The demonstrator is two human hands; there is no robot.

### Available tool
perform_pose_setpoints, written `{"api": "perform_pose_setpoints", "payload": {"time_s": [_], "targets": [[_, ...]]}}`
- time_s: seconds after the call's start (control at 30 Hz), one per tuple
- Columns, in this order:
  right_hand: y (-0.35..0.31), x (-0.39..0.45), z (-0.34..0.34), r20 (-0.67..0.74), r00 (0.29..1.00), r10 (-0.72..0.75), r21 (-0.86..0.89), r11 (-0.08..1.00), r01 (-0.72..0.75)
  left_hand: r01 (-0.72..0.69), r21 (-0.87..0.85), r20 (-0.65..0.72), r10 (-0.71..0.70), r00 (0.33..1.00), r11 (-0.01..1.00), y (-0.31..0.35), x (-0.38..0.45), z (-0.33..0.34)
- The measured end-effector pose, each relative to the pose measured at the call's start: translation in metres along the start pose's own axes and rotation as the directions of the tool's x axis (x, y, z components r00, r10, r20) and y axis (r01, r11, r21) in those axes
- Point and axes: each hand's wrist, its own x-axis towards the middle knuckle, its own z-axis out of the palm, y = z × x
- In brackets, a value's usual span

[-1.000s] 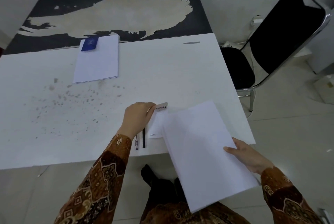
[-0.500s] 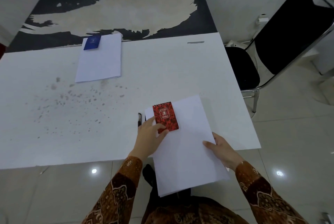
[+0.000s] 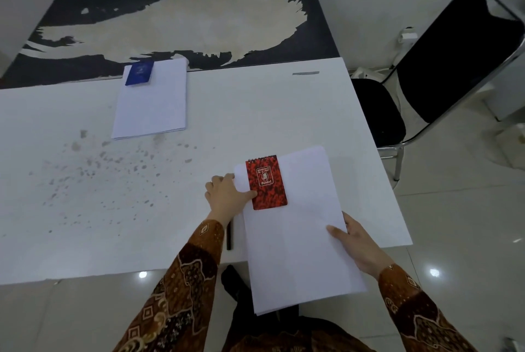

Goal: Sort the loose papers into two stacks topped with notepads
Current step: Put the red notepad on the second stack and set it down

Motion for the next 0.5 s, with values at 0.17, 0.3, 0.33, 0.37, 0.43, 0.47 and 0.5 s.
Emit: {"api": "perform_pose_setpoints", "payload": {"time_s": [0.17, 0.3, 0.33, 0.37, 0.43, 0.47, 0.5], "targets": [[-0.017, 0.004, -0.003, -0.007, 0.999, -0.040, 0.055, 0.998, 0.041, 0.158, -0.788, 0.217, 0.027, 0.976, 0.595, 0.003, 0.006, -0.005], [-0.026, 0.009, 0.001, 0.005, 0.998, -0.055, 0.009, 0.998, 0.055, 0.247, -0.844, 0.311, 0.058, 0.949, 0.477, 0.010, 0.008, -0.006], [-0.026, 0.010, 0.001, 0.006, 0.999, -0.053, 0.002, 0.999, 0.053, 0.251, -0.840, 0.320, 0.064, 0.945, 0.481, 0.011, 0.007, -0.006], [-0.027, 0.011, 0.001, 0.007, 0.999, -0.047, 0.002, 0.999, 0.047, 0.262, -0.841, 0.332, 0.067, 0.941, 0.473, 0.012, 0.009, -0.005], [-0.028, 0.011, 0.002, 0.007, 0.999, -0.040, 0.007, 0.999, 0.040, 0.263, -0.845, 0.335, 0.077, 0.939, 0.465, 0.012, 0.010, -0.004], [-0.027, 0.012, 0.002, 0.007, 0.999, -0.034, 0.006, 0.999, 0.034, 0.259, -0.845, 0.330, 0.076, 0.941, 0.468, 0.013, 0.010, -0.004], [-0.028, 0.013, 0.002, 0.005, 1.000, -0.024, 0.004, 1.000, 0.024, 0.257, -0.848, 0.328, 0.077, 0.941, 0.464, 0.014, 0.011, -0.003]]}}
